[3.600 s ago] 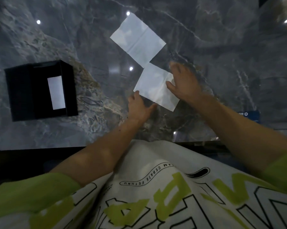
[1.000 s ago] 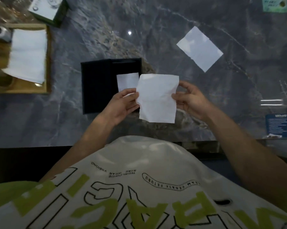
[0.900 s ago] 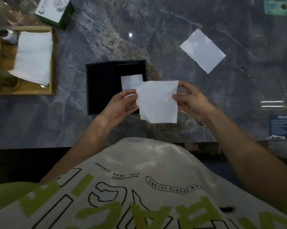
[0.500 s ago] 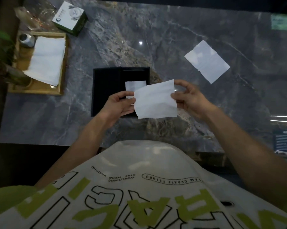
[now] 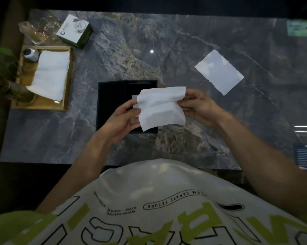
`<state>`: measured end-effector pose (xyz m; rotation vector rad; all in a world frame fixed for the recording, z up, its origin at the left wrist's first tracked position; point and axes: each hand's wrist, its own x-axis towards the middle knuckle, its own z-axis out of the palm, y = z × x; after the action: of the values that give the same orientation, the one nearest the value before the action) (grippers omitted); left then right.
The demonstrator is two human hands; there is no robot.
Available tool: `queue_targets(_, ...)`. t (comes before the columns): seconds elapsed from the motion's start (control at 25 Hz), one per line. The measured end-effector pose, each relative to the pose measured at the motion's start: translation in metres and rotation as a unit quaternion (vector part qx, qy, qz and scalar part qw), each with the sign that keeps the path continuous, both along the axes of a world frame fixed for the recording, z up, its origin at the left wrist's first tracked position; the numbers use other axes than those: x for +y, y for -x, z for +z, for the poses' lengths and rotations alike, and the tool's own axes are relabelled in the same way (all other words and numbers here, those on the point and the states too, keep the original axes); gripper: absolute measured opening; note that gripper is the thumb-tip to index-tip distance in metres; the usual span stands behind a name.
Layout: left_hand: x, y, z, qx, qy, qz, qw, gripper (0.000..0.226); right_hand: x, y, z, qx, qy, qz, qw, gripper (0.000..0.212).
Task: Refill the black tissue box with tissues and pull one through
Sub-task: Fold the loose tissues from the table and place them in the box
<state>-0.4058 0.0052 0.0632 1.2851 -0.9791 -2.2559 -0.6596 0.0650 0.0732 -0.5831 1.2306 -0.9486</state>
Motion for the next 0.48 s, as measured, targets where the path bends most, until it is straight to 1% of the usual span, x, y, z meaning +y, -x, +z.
queue_targets(0.08, -0.012, -0.004, 0.005, 0.021, -0.011, -0.021, 1.000, 0.027, -0.004, -0.006, 0.001, 0.006, -0.001, -0.032, 0.999, 0.036)
queue_targets(0.16, -0.022, -0.014, 0.008, 0.048, -0.038, -0.051, 0.997, 0.027, -0.006, -0.018, 0.005, 0.021, -0.002, -0.055, 0.998, 0.044)
queue_targets(0.2, -0.029, -0.018, 0.008, 0.065, -0.062, -0.063, 0.994, 0.027, -0.008, -0.024, 0.007, 0.046, 0.005, -0.058, 0.997, 0.045)
queue_targets(0.24, -0.034, -0.022, 0.007, 0.077, -0.086, -0.065, 0.991, 0.030, -0.009, -0.030, 0.009, 0.083, 0.015, -0.055, 0.995, 0.041)
queue_targets(0.32, -0.042, -0.027, 0.007, 0.083, -0.117, -0.058, 0.988, 0.046, -0.012, -0.039, 0.013, 0.174, 0.036, -0.050, 0.983, 0.030)
queue_targets(0.36, -0.045, -0.029, 0.005, 0.082, -0.120, -0.057, 0.988, 0.052, -0.015, -0.043, 0.013, 0.218, 0.049, -0.049, 0.973, 0.030)
queue_targets(0.4, -0.046, -0.030, 0.004, 0.081, -0.116, -0.056, 0.988, 0.052, -0.018, -0.047, 0.013, 0.252, 0.060, -0.050, 0.965, 0.031)
queue_targets(0.48, -0.048, -0.031, 0.005, 0.067, -0.100, -0.050, 0.991, 0.042, -0.023, -0.052, 0.015, 0.282, 0.075, -0.055, 0.955, 0.034)
